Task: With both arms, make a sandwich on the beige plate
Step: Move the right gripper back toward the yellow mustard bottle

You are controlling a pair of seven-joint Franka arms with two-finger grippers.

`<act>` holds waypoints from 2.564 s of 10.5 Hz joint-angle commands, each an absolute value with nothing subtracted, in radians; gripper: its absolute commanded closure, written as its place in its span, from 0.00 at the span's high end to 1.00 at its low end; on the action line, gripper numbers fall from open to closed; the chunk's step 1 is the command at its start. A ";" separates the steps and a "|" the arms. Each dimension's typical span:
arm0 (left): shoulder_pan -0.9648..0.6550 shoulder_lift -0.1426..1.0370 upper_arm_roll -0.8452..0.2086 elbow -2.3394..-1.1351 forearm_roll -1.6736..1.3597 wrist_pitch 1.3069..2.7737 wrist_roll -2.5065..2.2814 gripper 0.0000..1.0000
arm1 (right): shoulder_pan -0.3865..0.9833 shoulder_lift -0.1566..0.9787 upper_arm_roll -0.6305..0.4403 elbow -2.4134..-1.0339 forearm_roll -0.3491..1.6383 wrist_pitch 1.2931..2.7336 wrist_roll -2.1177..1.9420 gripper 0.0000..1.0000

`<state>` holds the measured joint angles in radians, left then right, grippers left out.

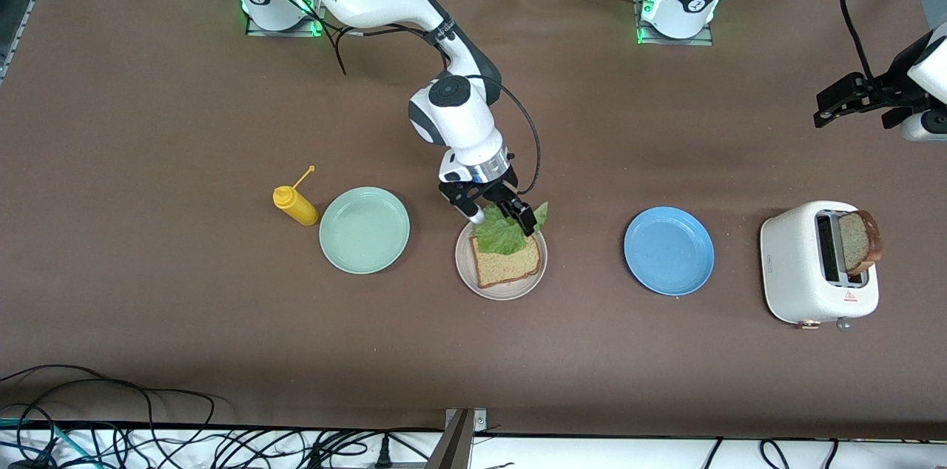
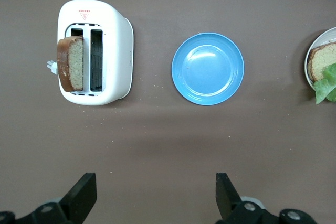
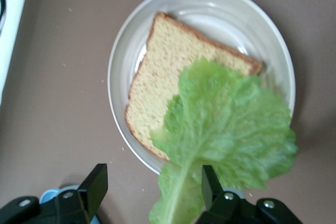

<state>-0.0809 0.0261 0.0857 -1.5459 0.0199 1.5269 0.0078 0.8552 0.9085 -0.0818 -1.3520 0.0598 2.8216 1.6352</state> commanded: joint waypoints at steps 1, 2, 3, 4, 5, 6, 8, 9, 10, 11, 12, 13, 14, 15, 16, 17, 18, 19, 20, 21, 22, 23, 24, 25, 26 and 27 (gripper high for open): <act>-0.080 0.038 0.086 -1.523 0.043 1.523 0.023 1.00 | 0.850 0.861 -0.113 -1.332 0.041 2.696 1.600 0.80; -0.080 0.040 0.086 -1.523 0.043 1.523 0.023 1.00 | 0.836 0.829 -0.121 -1.330 0.046 2.597 1.521 0.80; -0.080 0.040 0.086 -1.523 0.043 1.523 0.023 1.00 | 0.819 0.792 -0.123 -1.331 0.051 2.494 1.421 0.80; -0.080 0.038 0.086 -1.523 0.043 1.523 0.023 1.00 | 0.807 0.757 -0.124 -1.331 0.052 2.385 1.313 0.80; -0.080 0.040 0.086 -1.523 0.043 1.525 0.023 1.00 | 0.787 0.727 -0.126 -1.331 0.051 2.297 1.192 0.81; -0.080 0.040 0.086 -1.523 0.041 1.525 0.023 1.00 | 0.757 0.698 -0.127 -1.331 0.051 2.210 1.063 0.81; -0.080 0.041 0.086 -1.523 0.040 1.525 0.023 1.00 | 0.730 0.645 -0.155 -1.333 0.052 2.052 0.880 0.86; -0.080 0.041 0.086 -1.523 0.040 1.525 0.023 1.00 | 0.730 0.628 -0.190 -1.333 0.049 1.978 0.785 0.92; -0.080 0.041 0.086 -1.523 0.040 1.525 0.023 1.00 | 0.730 0.592 -0.224 -1.335 0.048 1.876 0.681 0.93; -0.080 0.041 0.086 -1.523 0.040 1.525 0.023 1.00 | 0.730 0.557 -0.260 -1.339 0.049 1.788 0.587 0.98; -0.080 0.041 0.086 -1.523 0.040 1.525 0.023 1.00 | 0.730 0.508 -0.296 -1.365 0.049 1.739 0.498 0.99; -0.080 0.041 0.086 -1.523 0.040 1.525 0.023 1.00 | 0.730 0.449 -0.326 -1.423 0.051 1.721 0.397 1.00; -0.080 0.041 0.086 -1.523 0.040 1.525 0.023 1.00 | 0.729 0.386 -0.371 -1.495 0.051 1.724 0.273 1.00; -0.080 0.041 0.086 -1.523 0.040 1.525 0.023 1.00 | 0.727 0.352 -0.426 -1.534 0.057 1.723 0.129 1.00; -0.080 0.041 0.086 -1.523 0.040 1.525 0.023 1.00 | 0.727 0.332 -0.481 -1.551 0.063 1.720 0.000 1.00; -0.080 0.041 0.086 -1.523 0.040 1.525 0.023 1.00 | 0.727 0.318 -0.520 -1.568 0.096 1.700 -0.082 1.00; -0.080 0.041 0.086 -1.523 0.040 1.525 0.023 1.00 | 0.727 0.311 -0.575 -1.604 0.129 1.701 -0.194 1.00; -0.078 0.041 0.086 -1.523 0.040 1.525 0.023 1.00 | 0.724 0.310 -0.638 -1.644 0.194 1.719 -0.333 1.00; -0.078 0.040 0.086 -1.523 0.040 1.525 0.023 1.00 | 0.709 0.314 -0.696 -1.701 0.290 1.753 -0.497 1.00; -0.078 0.041 0.087 -1.523 0.040 1.525 0.023 1.00 | 0.672 0.322 -0.718 -1.741 0.343 1.791 -0.653 1.00; -0.078 0.040 0.087 -1.523 0.040 1.525 0.023 1.00 | 0.629 0.328 -0.718 -1.768 0.375 1.813 -0.751 1.00; -0.078 0.041 0.087 -1.523 0.040 1.525 0.023 1.00 | 0.605 0.339 -0.718 -1.782 0.406 1.818 -0.817 1.00; -0.078 0.041 0.087 -1.523 0.040 1.525 0.023 1.00 | 0.576 0.347 -0.718 -1.798 0.443 1.822 -0.904 1.00; -0.078 0.041 0.087 -1.523 0.040 1.525 0.023 1.00 | 0.540 0.363 -0.716 -1.807 0.503 1.822 -1.019 1.00; -0.078 0.041 0.087 -1.523 0.040 1.525 0.023 1.00 | 0.511 0.388 -0.716 -1.813 0.570 1.816 -1.157 1.00; -0.077 0.041 0.087 -1.523 0.041 1.525 0.023 1.00 | 0.483 0.420 -0.716 -1.813 0.645 1.800 -1.290 1.00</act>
